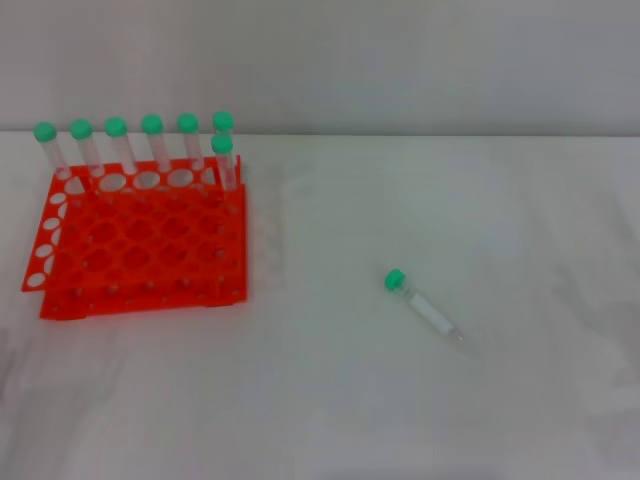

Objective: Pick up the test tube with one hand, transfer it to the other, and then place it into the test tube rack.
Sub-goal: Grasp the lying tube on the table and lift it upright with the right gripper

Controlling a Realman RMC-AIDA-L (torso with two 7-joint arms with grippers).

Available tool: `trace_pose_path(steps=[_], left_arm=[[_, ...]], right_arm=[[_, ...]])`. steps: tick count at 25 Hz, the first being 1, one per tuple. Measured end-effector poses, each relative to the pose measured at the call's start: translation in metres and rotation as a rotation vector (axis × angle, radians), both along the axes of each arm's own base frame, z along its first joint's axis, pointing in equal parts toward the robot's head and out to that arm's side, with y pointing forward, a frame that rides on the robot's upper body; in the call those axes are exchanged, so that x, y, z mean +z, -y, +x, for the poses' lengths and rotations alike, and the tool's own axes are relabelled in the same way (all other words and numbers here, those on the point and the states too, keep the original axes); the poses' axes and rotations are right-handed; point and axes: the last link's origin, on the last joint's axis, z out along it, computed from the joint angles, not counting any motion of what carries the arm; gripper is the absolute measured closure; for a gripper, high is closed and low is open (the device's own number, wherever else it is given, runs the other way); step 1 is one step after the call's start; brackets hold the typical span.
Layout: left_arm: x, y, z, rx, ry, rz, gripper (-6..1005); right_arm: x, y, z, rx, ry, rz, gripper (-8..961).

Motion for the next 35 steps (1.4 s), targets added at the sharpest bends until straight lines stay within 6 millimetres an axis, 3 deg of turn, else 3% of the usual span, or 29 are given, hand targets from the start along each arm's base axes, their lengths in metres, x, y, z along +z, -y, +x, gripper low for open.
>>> trace_pose_path(steps=[9,16,20,23,28,32,35], left_arm=[[0.002,0.023,-0.008,0.037,0.001,0.013,182],[0.003,0.028,-0.01,0.046,0.001,0.018,182],[0.002,0.028,-0.011,0.048,0.005,0.015,182],[0.002,0.028,-0.012,0.053,0.014,0.012,182],[0.001,0.028,-0.013,0.059,0.013,0.005,182],[0.0,0.025,-0.014,0.07,0.015,-0.008,182],[-0.002,0.021,-0.015,0.079,0.02,-0.021,182]], right_arm=[[0.003,-0.002,-0.001,0.006,0.001,0.016,87],[0.009,-0.006,-0.004,0.022,-0.004,0.038,90],[0.015,-0.014,-0.015,0.092,-0.089,0.007,92],[0.026,-0.032,-0.031,0.185,-0.139,-0.115,93],[0.039,-0.072,-0.067,0.213,-0.107,-0.481,96],[0.044,-0.09,-0.114,0.194,0.138,-0.718,98],[0.051,-0.093,-0.145,0.118,0.275,-0.788,100]])
